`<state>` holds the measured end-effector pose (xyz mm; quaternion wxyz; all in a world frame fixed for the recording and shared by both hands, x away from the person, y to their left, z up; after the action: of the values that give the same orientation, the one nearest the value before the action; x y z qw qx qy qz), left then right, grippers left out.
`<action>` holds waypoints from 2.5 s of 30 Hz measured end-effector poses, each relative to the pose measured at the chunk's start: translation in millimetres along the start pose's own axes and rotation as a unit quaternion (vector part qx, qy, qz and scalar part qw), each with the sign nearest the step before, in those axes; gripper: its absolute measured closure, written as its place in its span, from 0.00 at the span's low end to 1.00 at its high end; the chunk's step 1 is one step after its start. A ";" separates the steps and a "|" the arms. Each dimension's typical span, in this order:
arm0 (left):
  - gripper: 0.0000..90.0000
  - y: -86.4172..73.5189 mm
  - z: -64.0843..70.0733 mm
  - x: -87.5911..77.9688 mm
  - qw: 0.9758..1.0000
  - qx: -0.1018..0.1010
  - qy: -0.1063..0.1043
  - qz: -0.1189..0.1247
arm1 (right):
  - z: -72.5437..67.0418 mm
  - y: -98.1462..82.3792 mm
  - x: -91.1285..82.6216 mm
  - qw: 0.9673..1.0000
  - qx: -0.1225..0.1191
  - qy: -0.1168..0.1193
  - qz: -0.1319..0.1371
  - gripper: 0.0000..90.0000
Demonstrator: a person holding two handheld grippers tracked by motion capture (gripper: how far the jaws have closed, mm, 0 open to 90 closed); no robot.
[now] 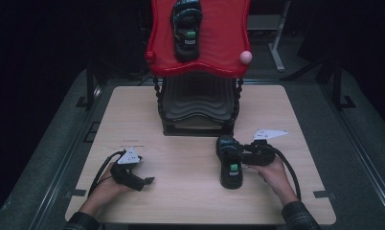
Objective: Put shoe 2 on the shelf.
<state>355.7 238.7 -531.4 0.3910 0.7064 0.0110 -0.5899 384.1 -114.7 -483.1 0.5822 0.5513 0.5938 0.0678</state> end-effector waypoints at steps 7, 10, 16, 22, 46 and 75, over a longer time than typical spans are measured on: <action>0.01 0.0 0.0 0.0 1.000 0.000 0.000 0.000 | 1.8 0.0 -4.0 0.999 0.012 0.026 0.020 0.72; 0.01 0.0 0.0 0.0 1.000 0.000 0.000 0.000 | 1.1 -0.4 -5.8 0.999 0.016 0.035 0.020 0.73; 0.01 0.0 0.0 0.0 1.000 0.000 0.000 0.000 | -2.7 5.1 -16.8 0.998 0.021 0.043 0.039 0.73; 0.01 -0.1 0.0 -0.2 1.000 0.000 -0.001 -0.001 | -5.1 12.4 -30.5 0.998 0.022 0.032 0.045 0.73; 0.01 0.1 0.1 0.0 1.000 -0.001 -0.001 0.001 | -15.3 83.8 -126.1 0.990 -0.002 0.000 0.142 0.74; 0.01 -0.4 -0.1 -0.2 1.000 0.001 -0.001 -0.002 | -16.4 203.6 -241.6 0.968 -0.026 -0.032 0.247 0.74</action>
<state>355.4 239.1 -531.4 0.3889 0.7065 0.0116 -0.5911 419.7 -204.8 -181.9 0.5799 0.6679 0.4180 0.2071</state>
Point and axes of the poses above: each handheld gripper's, and its own axes: x roughly forward along the jaws, y roughly out of its top, z roughly to its right, the point moved 8 cm from there along x, roughly forward along the jaws, and after that the axes turned 12 degrees about -z, right-handed, at the moved point
